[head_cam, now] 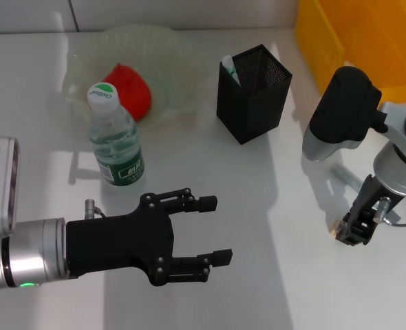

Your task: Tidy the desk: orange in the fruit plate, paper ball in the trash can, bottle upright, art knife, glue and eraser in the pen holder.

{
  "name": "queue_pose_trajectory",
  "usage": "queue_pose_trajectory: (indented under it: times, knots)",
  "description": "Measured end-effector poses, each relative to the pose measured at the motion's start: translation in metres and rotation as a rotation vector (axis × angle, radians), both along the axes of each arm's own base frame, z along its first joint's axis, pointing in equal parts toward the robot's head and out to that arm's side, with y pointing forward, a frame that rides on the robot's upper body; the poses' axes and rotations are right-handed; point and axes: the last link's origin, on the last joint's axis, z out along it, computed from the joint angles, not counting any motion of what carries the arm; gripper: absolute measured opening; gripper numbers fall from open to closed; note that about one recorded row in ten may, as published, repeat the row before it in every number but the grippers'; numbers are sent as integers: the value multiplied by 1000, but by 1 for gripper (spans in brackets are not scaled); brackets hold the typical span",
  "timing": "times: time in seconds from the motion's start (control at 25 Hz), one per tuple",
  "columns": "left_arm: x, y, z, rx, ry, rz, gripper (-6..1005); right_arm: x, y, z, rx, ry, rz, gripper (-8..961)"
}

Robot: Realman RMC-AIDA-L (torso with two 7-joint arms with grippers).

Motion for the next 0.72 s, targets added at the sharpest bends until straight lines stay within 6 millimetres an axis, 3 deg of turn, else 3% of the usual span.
queue_pose_trajectory:
  times: [0.24, 0.32, 0.4, 0.52, 0.72]
  knots:
    - [1, 1, 0, -5, -1, 1, 783, -19, 11, 22, 104, 83, 33, 274]
    - [2, 1, 0, -5, -1, 1, 783, -39, 24, 45, 228, 222, 62, 280]
    - [2, 1, 0, -5, -1, 1, 783, -44, 27, 51, 256, 261, 73, 285]
    - [2, 2, 0, -7, 0, 0, 783, -66, 49, 70, 418, 406, 172, 294]
    - [2, 2, 0, -6, -1, 0, 783, -79, 76, 66, 489, 445, 227, 308]
